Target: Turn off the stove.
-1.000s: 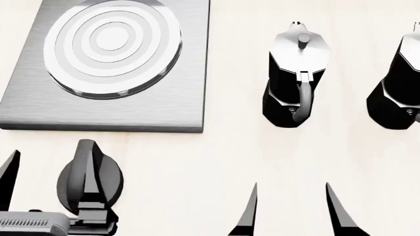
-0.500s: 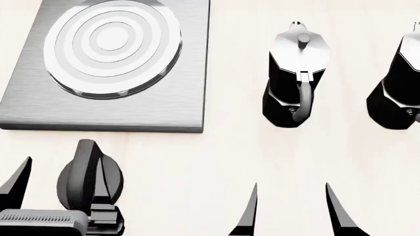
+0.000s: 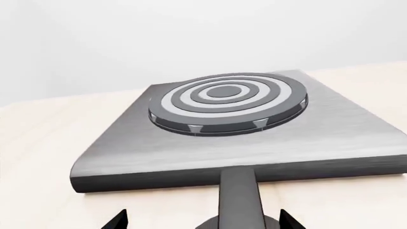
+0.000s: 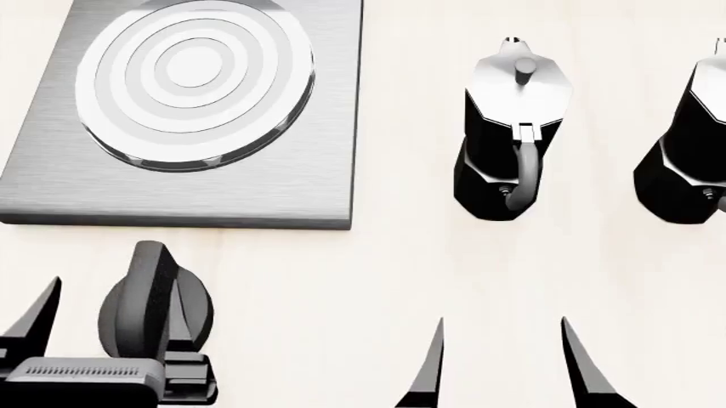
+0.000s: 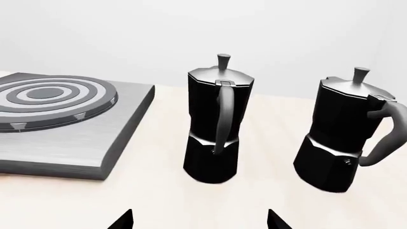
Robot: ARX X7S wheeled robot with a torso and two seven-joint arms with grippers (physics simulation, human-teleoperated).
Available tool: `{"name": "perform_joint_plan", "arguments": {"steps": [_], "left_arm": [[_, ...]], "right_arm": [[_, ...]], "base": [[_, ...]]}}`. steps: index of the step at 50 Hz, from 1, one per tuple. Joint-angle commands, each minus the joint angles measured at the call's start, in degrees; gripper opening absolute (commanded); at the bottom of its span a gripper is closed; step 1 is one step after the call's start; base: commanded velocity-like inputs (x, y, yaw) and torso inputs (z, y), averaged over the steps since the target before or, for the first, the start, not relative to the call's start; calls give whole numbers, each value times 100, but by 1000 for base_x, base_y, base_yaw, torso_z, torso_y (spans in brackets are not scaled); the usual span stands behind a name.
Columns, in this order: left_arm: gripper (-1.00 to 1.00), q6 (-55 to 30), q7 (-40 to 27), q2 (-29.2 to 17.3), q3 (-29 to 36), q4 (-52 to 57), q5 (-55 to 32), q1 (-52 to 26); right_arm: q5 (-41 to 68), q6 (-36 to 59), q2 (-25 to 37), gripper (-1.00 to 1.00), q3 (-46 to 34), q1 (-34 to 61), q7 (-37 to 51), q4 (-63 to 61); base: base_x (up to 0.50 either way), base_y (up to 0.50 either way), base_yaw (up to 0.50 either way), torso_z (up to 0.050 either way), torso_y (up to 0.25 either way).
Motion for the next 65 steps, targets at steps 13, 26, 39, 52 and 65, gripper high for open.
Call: {"name": "perform_joint_plan", "arguments": {"steps": [13,26,39,52,65], "left_arm": [[100,108,-91,-30,-19,-299,-26,-29],[100,111,-108,-65,-62,-387,-105,-59],[100,56,-127,-144,-128,-278,-247,65],[100,55,-212,-241,-194,-220,-270,195],[100,100,-278,-333,-286,-210,-314,294]], "right_arm": [[24,-14,28,100,-25,8,30,20],[28,-29,21,100,-63,32,40,91],[44,-85,21,100,-81,33,45,163],[60,-121,26,100,-105,43,43,244],[56,-131,47,100,-118,44,67,234]], "base": [[0,0,0,0,0],[0,0,0,0,0],[0,0,0,0,-1],[0,0,0,0,-2],[0,0,0,-1,-2]]}}
